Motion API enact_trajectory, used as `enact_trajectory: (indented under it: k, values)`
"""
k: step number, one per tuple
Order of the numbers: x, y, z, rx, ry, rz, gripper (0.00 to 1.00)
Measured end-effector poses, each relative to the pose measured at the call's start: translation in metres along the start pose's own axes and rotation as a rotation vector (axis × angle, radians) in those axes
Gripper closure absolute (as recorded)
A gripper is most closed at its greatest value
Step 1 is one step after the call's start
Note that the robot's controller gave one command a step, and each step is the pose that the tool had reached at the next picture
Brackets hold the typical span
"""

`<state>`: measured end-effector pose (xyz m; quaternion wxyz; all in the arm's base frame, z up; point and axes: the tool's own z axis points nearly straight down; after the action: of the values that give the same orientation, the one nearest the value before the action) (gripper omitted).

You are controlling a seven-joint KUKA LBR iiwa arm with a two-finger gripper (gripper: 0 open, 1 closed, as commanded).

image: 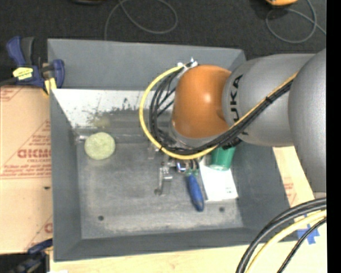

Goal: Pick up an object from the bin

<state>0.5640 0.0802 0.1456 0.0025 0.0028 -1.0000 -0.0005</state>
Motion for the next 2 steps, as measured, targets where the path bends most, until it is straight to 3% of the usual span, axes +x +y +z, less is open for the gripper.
enact_trajectory:
  k: [1,2]
  values:
    - [-0.002,0.000,-0.005,-0.001,-0.008,0.002,0.00]
    - [-0.082,0.058,0.073,-0.003,-0.019,-0.005,0.00]
